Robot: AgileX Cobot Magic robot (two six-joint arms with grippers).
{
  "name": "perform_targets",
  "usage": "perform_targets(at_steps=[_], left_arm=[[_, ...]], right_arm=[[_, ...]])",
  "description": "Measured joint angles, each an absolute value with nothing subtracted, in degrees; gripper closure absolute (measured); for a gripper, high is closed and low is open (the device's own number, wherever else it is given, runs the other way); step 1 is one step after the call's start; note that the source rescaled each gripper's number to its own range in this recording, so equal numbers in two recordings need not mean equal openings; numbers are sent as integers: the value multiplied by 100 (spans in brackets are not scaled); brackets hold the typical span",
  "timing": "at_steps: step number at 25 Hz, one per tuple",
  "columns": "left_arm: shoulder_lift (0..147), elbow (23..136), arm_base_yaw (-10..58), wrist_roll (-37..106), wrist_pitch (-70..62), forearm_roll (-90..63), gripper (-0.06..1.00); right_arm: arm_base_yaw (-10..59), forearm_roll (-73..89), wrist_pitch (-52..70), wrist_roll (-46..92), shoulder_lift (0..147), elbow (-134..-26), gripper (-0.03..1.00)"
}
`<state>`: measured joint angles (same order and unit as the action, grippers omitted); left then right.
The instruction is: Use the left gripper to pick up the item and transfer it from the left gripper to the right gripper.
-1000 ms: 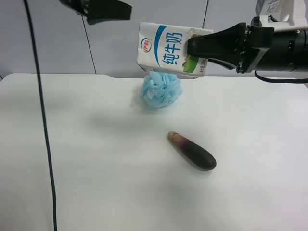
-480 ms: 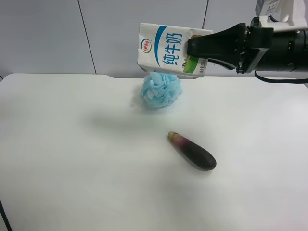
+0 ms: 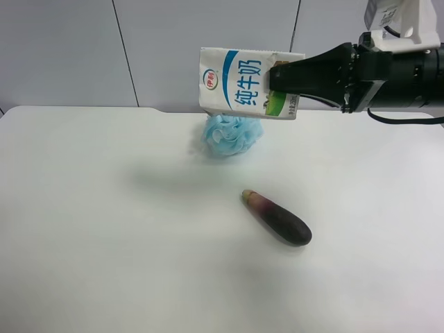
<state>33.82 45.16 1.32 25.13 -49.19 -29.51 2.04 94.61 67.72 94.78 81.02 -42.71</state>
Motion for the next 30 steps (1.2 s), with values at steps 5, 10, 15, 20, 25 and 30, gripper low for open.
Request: perform_targets(at_steps=[5, 10, 15, 20, 25, 30], left_arm=[[2260, 3750, 132, 2071, -4880, -2484, -5], [1297, 3264, 132, 1420, -5054, -1733, -5], [420, 3037, 132, 549, -5324, -798, -5], [-15, 3032, 132, 304, -5663, -716, -5], [-32, 2912, 132, 220, -6045, -711, -5], [-32, 2905, 132, 209, -6050, -711, -5]], right_arm=[[204, 9429, 6772, 9461, 8102, -4271, 97], [204, 9415, 6772, 9412, 8102, -4271, 97], [204, 9199, 6722, 9261, 8102, -4271, 97], [204, 9073, 6555, 9227, 8102, -4271, 97], [204, 8879, 6348, 9227, 8102, -4271, 97], [204, 8469, 5975, 9194, 8102, -4271, 97]])
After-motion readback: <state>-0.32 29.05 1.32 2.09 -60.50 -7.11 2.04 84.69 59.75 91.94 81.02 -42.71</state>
